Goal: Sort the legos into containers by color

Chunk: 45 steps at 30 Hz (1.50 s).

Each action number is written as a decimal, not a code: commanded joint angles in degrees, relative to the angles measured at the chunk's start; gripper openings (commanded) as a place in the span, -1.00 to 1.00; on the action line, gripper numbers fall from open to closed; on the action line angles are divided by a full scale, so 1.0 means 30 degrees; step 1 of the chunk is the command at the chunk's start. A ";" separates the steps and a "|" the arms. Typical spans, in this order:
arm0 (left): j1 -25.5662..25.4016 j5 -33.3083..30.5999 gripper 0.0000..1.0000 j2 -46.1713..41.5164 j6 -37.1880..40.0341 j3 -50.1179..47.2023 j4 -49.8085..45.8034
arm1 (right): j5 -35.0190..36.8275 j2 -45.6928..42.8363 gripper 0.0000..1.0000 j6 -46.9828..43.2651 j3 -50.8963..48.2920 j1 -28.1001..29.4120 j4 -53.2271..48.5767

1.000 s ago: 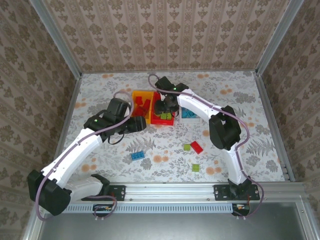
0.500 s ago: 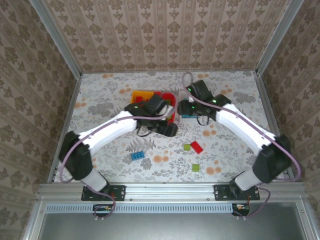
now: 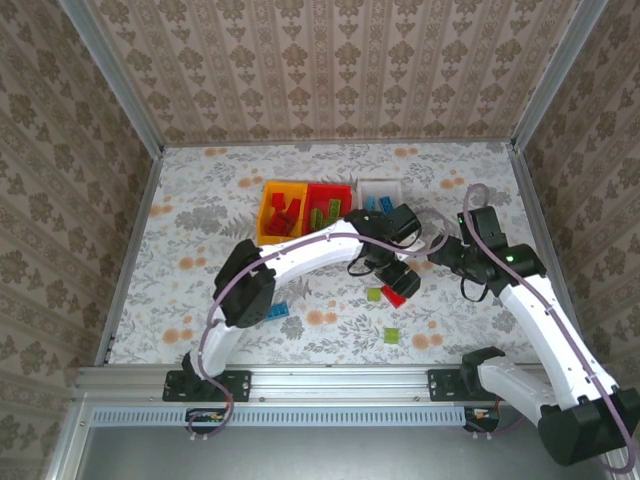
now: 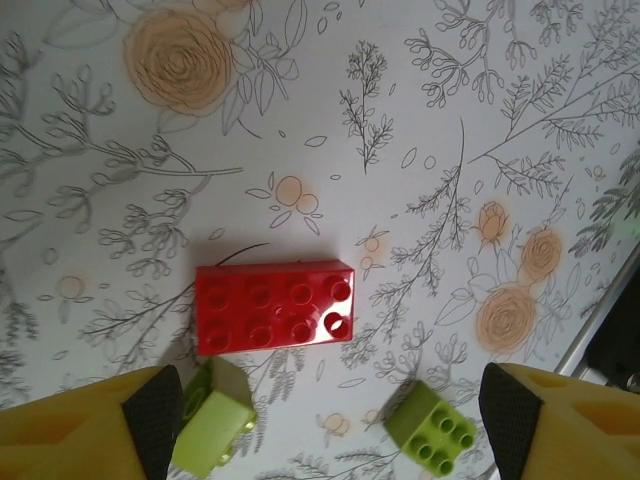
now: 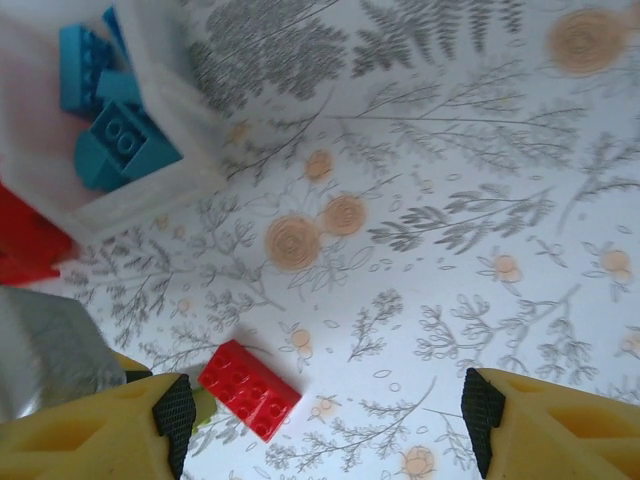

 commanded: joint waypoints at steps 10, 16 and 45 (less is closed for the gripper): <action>0.1788 0.3557 0.58 0.2092 -0.8815 0.3956 -0.5131 | 0.0596 0.1182 0.54 -0.0247 0.1686 -0.0955 -0.1694; 0.0851 -0.0808 0.69 0.3040 -0.5240 0.4846 -0.6164 | -0.0151 0.0021 0.56 -0.0401 0.0894 -0.0955 -0.1805; -0.1778 -0.4984 0.94 0.5210 0.1289 0.3747 -0.3239 | -0.0616 -0.4465 0.71 0.0559 0.1485 -0.0954 -0.6343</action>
